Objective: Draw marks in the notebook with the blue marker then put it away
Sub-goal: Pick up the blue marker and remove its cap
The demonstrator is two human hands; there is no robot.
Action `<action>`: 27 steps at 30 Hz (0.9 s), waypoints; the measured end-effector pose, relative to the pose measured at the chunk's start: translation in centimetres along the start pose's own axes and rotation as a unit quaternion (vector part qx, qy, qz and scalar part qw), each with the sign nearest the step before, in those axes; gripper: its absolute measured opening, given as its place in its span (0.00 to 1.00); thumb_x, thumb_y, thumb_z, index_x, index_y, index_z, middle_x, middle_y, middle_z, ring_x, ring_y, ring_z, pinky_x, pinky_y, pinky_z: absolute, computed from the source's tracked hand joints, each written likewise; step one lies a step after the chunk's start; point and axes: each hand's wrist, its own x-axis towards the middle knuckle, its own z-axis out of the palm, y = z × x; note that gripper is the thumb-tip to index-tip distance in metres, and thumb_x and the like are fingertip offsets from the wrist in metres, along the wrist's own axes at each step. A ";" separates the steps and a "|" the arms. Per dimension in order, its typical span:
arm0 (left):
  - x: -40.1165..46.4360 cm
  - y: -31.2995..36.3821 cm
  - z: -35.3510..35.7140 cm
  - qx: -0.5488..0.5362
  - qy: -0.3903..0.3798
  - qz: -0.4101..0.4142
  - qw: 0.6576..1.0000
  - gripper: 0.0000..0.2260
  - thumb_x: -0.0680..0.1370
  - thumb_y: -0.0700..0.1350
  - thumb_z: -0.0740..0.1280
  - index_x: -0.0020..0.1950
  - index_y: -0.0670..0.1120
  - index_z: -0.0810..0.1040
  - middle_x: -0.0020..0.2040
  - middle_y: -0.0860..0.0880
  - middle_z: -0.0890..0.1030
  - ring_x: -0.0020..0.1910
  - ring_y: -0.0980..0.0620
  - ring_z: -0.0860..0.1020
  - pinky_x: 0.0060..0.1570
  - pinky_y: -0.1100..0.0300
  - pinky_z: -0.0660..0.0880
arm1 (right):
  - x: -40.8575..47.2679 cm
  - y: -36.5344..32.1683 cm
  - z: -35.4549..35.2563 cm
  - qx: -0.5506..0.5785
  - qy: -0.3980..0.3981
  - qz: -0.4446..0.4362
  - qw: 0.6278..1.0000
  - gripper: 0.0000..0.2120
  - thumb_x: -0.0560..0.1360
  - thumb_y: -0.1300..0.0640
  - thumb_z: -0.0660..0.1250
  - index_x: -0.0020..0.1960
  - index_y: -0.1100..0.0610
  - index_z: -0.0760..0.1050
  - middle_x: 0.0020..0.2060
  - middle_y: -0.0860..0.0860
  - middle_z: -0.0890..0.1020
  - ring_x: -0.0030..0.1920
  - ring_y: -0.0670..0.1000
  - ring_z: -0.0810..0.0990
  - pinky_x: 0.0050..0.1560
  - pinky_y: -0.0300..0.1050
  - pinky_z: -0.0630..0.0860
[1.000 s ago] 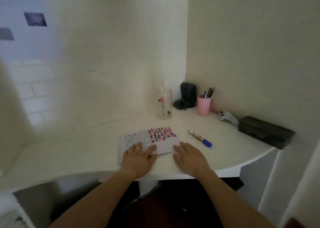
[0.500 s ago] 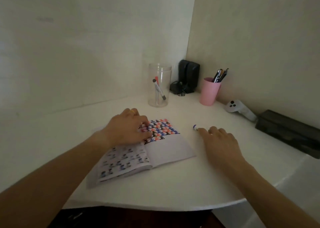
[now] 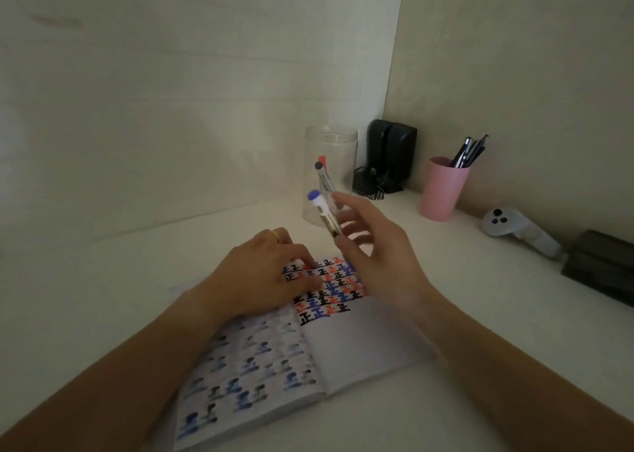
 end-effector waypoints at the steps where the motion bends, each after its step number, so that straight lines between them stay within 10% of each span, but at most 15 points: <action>1: 0.0 0.0 0.0 0.010 0.004 0.006 1.000 0.22 0.74 0.71 0.59 0.60 0.62 0.78 0.57 0.54 0.75 0.54 0.55 0.74 0.51 0.54 0.75 | 0.1 0.4 0.0 0.067 -0.007 0.052 0.996 0.27 0.76 0.66 0.69 0.72 0.50 0.71 0.56 0.47 0.82 0.54 0.46 0.82 0.53 0.36 0.80; 9: -0.2 1.6 0.2 -0.020 0.108 0.069 0.992 0.22 0.77 0.68 0.57 0.63 0.56 0.74 0.53 0.56 0.82 0.45 0.57 0.78 0.47 0.62 0.73 | -0.8 1.6 -1.1 0.410 0.021 0.238 0.880 0.08 0.75 0.62 0.72 0.54 0.60 0.82 0.49 0.55 0.88 0.51 0.54 0.87 0.50 0.47 0.83; 20: -0.5 3.3 -0.1 -0.038 0.123 0.097 0.987 0.22 0.80 0.65 0.48 0.62 0.52 0.71 0.49 0.52 0.83 0.41 0.54 0.79 0.46 0.60 0.76 | -1.0 0.5 -0.4 0.357 0.008 0.176 0.917 0.13 0.75 0.54 0.70 0.44 0.65 0.82 0.30 0.55 0.82 0.29 0.49 0.76 0.31 0.39 0.74; 27: -1.1 4.8 -1.4 -0.397 -0.009 -0.027 0.917 0.20 0.81 0.58 0.51 0.33 0.52 0.71 0.23 0.54 0.67 0.21 0.57 0.64 0.26 0.64 0.62 | -1.0 -0.2 -0.8 0.407 -0.036 0.176 0.896 0.13 0.78 0.54 0.67 0.37 0.58 0.82 0.28 0.53 0.77 0.28 0.48 0.71 0.31 0.40 0.69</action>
